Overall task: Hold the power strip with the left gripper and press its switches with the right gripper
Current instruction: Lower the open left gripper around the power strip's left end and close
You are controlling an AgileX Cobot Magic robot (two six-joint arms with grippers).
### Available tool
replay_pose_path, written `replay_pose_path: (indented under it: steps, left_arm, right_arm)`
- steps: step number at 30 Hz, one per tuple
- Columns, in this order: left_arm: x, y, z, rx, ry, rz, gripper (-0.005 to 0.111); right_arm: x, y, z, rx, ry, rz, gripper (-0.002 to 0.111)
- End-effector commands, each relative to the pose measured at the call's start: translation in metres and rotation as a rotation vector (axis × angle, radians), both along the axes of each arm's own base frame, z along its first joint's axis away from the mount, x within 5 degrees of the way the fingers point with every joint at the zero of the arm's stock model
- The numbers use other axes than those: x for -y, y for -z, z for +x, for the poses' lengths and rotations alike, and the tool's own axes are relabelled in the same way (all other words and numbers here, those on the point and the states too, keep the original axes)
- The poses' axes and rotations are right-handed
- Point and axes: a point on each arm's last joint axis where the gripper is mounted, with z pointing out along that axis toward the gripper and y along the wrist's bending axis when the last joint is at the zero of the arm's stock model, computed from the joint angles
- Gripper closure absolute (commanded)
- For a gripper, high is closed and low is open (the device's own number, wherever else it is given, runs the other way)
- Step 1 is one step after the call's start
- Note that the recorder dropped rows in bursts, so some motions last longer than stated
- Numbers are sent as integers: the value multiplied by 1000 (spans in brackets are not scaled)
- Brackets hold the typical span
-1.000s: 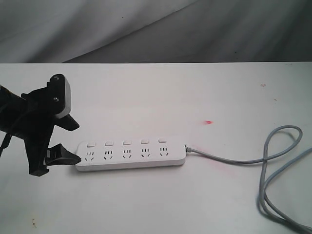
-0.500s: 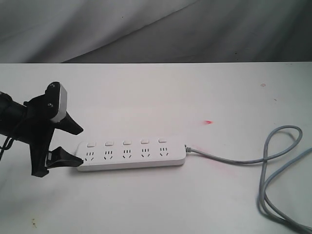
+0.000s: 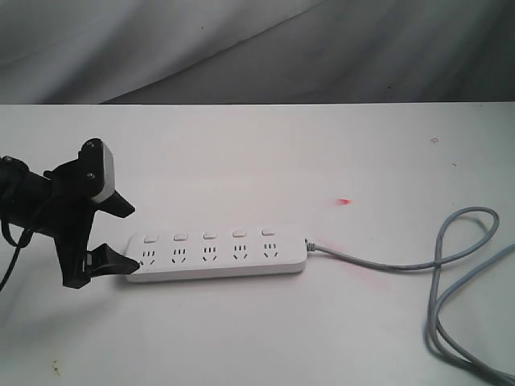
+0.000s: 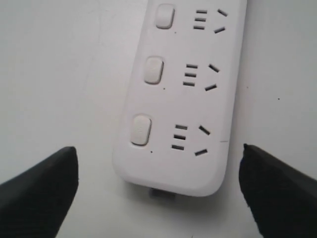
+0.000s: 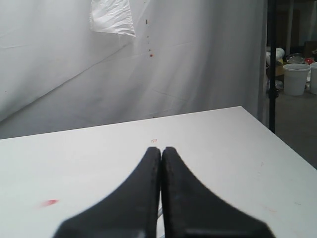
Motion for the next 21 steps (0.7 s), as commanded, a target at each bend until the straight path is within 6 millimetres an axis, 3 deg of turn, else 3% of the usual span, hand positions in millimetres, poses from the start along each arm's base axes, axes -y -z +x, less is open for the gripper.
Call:
replay_pose_path:
  steps: [1, 9, 21]
  left_arm:
    - [-1, 17, 3, -42, -8, -3, 23]
    - [-2, 33, 9, -74, -15, 8, 23]
    - [-1, 31, 10, -79, 22, 6, 24]
  right_arm:
    - [0, 1, 0, 1, 6, 0, 108]
    - [0, 1, 0, 1, 6, 0, 108]
    - [0, 1, 0, 1, 6, 0, 108]
